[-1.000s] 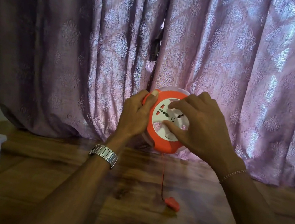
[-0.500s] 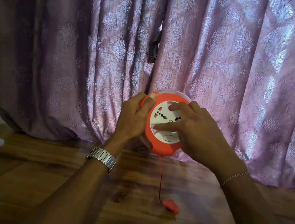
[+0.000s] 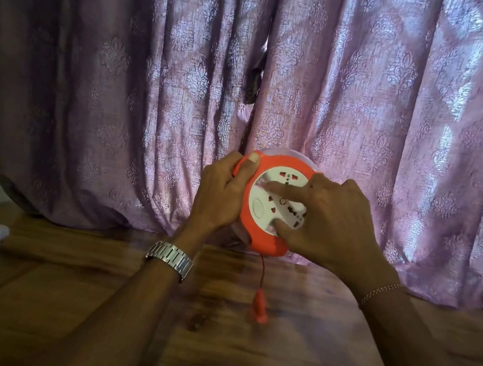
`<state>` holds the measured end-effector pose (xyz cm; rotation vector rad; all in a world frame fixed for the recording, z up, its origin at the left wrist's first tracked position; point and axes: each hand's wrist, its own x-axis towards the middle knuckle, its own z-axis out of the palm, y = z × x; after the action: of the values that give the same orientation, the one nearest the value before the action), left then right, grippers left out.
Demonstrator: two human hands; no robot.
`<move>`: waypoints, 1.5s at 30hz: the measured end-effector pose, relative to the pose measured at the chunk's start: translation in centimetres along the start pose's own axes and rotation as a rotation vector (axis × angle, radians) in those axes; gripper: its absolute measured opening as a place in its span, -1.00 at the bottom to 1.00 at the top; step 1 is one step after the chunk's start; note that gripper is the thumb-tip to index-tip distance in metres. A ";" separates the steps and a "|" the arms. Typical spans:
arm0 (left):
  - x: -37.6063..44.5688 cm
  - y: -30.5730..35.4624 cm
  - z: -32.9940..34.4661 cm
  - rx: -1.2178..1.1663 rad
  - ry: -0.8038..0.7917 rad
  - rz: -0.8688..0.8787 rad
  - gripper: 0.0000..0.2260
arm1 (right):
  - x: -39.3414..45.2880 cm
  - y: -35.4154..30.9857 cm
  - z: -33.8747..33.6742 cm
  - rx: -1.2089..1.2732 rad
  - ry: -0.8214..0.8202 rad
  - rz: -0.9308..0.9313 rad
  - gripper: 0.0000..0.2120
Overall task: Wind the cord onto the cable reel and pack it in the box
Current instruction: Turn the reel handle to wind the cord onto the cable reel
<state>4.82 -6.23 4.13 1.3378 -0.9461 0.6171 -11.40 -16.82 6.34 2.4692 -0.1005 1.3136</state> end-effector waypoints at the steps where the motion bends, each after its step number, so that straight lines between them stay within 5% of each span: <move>1: 0.0 0.0 0.0 0.002 -0.001 -0.001 -0.55 | 0.0 0.0 0.0 -0.006 0.012 0.022 -0.47; 8: 0.0 -0.1 -0.2 -0.035 -0.008 -0.024 -0.55 | 0.3 0.3 0.0 -0.065 0.082 -0.083 -0.46; 13: -0.2 0.2 -0.3 -0.024 -0.018 -0.005 -0.45 | 0.6 1.0 -1.0 0.170 -0.005 -0.273 -0.85; 16: -0.3 0.4 -0.2 0.005 -0.027 0.009 -0.47 | 0.5 0.8 -1.0 0.128 -0.136 -0.343 -0.62; 20: -0.4 0.5 -0.1 0.013 -0.039 -0.015 -0.55 | 0.5 0.7 -0.7 0.048 -0.186 -0.333 -0.66; 28: -0.1 0.4 -0.3 0.000 -0.036 -0.014 -0.57 | 0.4 1.0 0.1 -0.135 -0.078 -0.285 -0.61; 45: -0.3 0.8 -0.1 0.067 -0.036 0.020 -0.59 | -0.1 0.3 0.7 -0.016 0.026 -0.047 -0.46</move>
<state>4.08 -5.93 4.30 1.4039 -0.9761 0.6468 -10.97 -17.38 5.94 2.4252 -0.0463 1.3195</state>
